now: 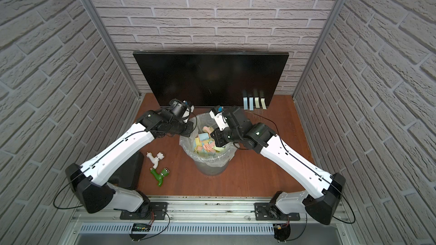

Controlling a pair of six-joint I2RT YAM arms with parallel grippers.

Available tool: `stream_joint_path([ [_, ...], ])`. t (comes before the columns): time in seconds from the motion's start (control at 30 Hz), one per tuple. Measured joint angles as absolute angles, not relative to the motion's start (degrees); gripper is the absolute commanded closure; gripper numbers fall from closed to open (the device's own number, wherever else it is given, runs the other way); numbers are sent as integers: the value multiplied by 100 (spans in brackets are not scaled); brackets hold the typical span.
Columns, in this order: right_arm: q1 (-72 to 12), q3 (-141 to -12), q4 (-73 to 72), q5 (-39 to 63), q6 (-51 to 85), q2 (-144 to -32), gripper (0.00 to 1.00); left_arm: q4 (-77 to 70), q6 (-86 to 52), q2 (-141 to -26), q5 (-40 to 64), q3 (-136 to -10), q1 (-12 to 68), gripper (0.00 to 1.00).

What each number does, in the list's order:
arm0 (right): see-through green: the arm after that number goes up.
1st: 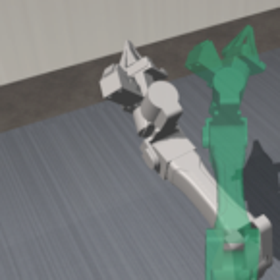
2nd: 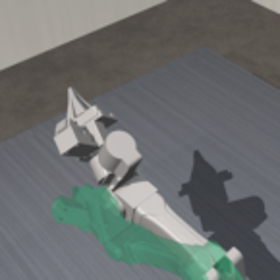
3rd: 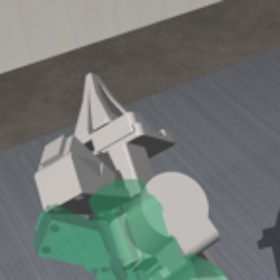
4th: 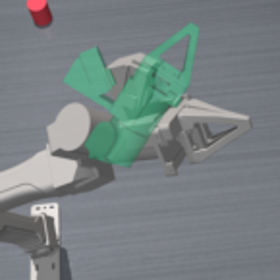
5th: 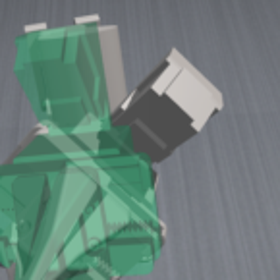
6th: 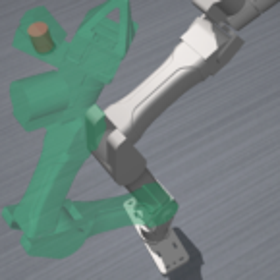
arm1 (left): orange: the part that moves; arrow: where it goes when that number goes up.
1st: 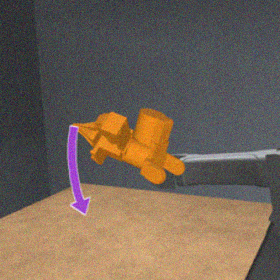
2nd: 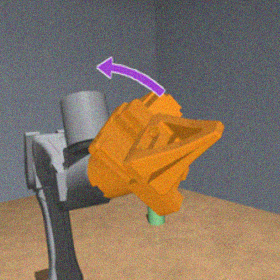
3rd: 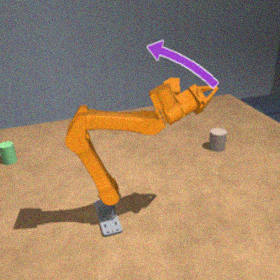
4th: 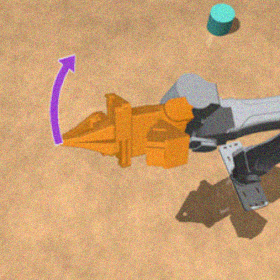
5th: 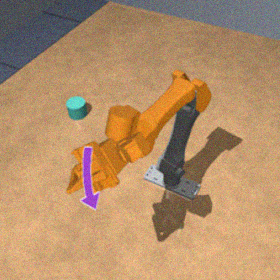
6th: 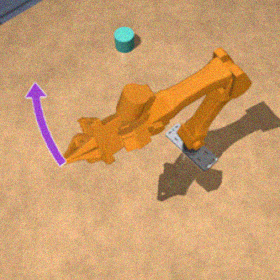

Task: Remove the sticky note from the monitor
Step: Place the sticky note in the trash bin.

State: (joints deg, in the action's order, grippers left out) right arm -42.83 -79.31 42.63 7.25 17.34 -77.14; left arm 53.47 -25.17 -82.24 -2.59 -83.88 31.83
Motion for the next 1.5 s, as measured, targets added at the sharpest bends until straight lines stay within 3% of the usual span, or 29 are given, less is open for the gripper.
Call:
stream_joint_path([
  [0.13, -4488, -7935, 4359, 447, 1557, -7968, 95, 5347, -2517, -8224, -259, -8388, 3183, 75],
  [0.37, -4609, -7935, 4353, 259, 1457, -8082, 58, 5347, -2517, -8224, -259, -8388, 3183, 75],
  [0.67, -4624, -7935, 4257, 283, 1479, -8082, 41, 5347, -2517, -8224, -259, -8388, 3183, 75],
  [0.97, -4626, -7935, 4143, 388, 1594, -8058, 10, 5347, -2517, -8224, -259, -8388, 3183, 75],
  [1.5, -4578, -7872, 3889, 982, 1608, -7946, 8, 5347, -2519, -8221, -261, -8388, 3183, 72],
])
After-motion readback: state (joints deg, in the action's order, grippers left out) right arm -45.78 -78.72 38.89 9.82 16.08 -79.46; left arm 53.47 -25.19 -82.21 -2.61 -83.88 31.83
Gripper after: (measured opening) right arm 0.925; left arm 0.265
